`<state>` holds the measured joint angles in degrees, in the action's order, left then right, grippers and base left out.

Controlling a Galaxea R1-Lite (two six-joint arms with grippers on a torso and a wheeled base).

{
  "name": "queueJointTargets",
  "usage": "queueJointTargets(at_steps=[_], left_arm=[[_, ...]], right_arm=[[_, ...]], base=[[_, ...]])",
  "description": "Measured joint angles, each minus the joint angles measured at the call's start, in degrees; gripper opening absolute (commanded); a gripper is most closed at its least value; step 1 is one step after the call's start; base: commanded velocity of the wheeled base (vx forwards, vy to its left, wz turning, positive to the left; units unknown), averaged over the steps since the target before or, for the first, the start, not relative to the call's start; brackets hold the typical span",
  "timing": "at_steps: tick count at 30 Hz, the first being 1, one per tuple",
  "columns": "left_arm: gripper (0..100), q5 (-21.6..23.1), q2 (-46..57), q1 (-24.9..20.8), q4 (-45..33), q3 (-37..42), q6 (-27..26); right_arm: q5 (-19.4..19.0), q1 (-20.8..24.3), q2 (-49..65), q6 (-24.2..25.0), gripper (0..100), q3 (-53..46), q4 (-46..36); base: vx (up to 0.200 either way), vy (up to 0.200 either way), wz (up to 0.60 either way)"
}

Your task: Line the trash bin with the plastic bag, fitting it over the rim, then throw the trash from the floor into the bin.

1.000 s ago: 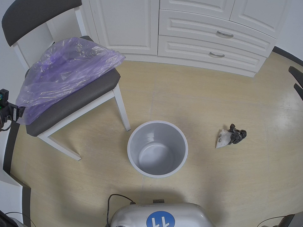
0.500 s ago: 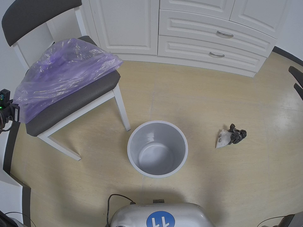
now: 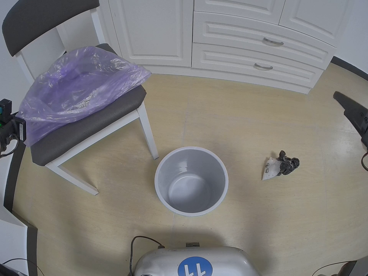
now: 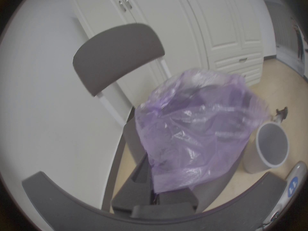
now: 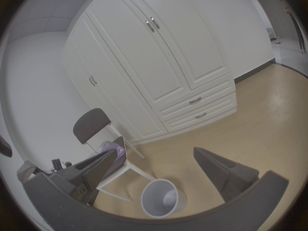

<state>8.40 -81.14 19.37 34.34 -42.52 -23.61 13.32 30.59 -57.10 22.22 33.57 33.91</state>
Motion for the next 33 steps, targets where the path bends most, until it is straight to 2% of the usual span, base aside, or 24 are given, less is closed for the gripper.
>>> queueJointTargets(at_steps=[7,12,23,28,33], left_arm=[[0,1.5,5.1,-7.4,-0.6,-0.8,5.3],[0,1.3,9.1,-14.9,-1.8,-2.6,8.5],[0,1.0,16.0,-29.5,-8.7,-10.6,11.6],[0,0.9,18.5,-32.2,-12.3,-13.4,12.0],[0,1.0,21.2,-33.6,-16.9,-15.9,12.0]], right_arm=[[2.5,2.6,-3.4,-0.5,100,-1.4,0.2],[4.9,5.4,-5.7,-0.8,100,-2.1,0.2],[5.8,8.8,-7.7,-2.6,100,-4.3,0.4],[5.7,11.1,-7.9,-3.3,100,-5.0,0.5],[5.7,13.5,-8.0,-7.4,100,-5.0,0.6]], base=[[0.0,0.0,0.0],[0.0,0.0,0.0],[0.0,0.0,0.0],[0.0,0.0,0.0],[0.0,0.0,0.0]])
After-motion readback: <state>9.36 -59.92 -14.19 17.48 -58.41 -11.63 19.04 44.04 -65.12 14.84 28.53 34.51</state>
